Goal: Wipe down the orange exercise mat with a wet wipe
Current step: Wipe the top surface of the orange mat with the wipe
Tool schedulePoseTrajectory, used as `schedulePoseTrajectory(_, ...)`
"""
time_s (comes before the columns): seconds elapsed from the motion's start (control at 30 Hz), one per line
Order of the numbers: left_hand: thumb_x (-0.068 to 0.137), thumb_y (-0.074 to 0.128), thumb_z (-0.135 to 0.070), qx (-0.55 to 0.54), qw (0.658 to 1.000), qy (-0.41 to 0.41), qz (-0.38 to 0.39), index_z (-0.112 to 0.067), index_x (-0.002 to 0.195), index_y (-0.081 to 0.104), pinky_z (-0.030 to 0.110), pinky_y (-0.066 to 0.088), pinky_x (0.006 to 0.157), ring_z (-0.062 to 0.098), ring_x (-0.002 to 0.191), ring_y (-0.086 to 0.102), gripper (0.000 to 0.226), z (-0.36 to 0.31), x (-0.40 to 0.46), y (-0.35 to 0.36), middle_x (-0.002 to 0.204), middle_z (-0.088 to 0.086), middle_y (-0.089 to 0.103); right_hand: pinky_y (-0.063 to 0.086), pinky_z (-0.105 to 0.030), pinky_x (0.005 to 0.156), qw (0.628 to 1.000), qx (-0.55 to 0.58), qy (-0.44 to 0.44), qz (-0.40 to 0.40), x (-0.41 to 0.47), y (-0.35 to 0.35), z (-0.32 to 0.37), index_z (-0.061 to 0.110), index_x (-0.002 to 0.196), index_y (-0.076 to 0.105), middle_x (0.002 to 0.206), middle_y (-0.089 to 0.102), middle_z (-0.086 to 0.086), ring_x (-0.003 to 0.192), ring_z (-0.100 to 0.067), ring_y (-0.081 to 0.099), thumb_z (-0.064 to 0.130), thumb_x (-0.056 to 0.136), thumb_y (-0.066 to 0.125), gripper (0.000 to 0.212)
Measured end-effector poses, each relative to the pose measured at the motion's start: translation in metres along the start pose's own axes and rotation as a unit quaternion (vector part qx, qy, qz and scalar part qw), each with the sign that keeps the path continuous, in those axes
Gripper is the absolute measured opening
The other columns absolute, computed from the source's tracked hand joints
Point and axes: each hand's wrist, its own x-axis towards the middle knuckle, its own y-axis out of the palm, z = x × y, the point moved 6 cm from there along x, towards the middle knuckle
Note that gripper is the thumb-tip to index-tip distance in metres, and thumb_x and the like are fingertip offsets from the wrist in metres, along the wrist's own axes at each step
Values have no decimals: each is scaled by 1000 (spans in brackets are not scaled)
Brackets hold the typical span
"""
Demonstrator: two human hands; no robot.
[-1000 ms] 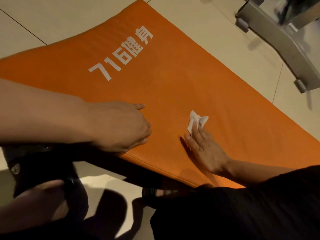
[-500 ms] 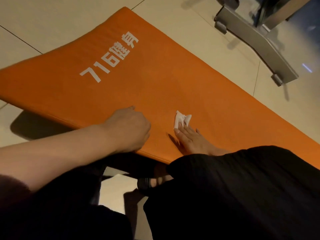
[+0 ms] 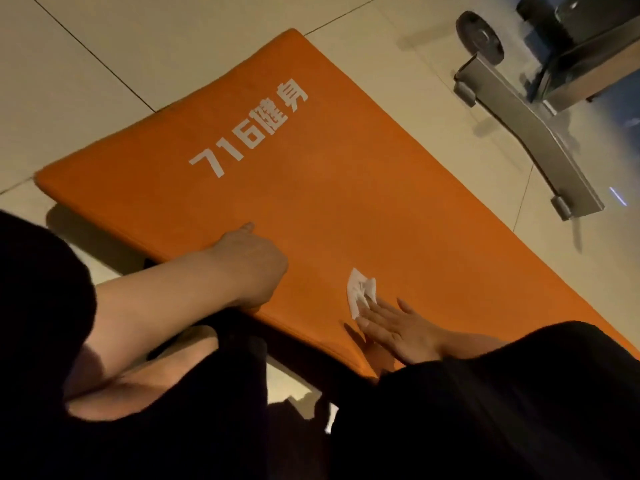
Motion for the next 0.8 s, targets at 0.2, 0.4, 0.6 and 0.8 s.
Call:
schedulePoseTrajectory(0.2, 102, 37, -29, 0, 999, -30, 11, -24, 114, 60, 45, 10, 118, 16, 96, 58, 27, 8, 10, 3, 108, -3, 66, -19, -36, 117, 983, -9, -103, -153, 50, -70, 33, 23, 153, -14, 159, -22, 3, 147, -13, -18, 54, 98, 5, 65)
schedulePoseTrajectory(0.4, 98, 45, -43, -3, 997, -77, 5, -28, 124, 58, 45, 13, 118, 17, 112, 58, 33, 17, 2, 9, 127, -5, 62, -18, -37, 118, 941, -30, -220, -255, 50, -37, 16, 26, 151, -19, 159, -25, 4, 145, -10, -24, 67, 88, -10, 76)
schedulePoseTrajectory(0.6, 96, 43, -51, -3, 989, -148, -17, -29, 131, 51, 43, 25, 115, 19, 113, 57, 42, 18, -22, 15, 131, -3, 59, -21, -33, 116, 939, -23, -249, -235, 29, -2, 19, 28, 150, -22, 158, -26, 4, 143, -5, -27, 69, 86, -13, 76)
schedulePoseTrajectory(0.8, 95, 43, -53, -23, 977, -203, -61, -29, 130, 52, 42, 35, 106, 24, 115, 55, 43, 14, -39, 11, 132, -2, 57, -18, -37, 118, 931, 30, -217, -291, 79, -85, 74, 21, 155, -7, 161, -14, 0, 148, -12, -14, 53, 101, 5, 63)
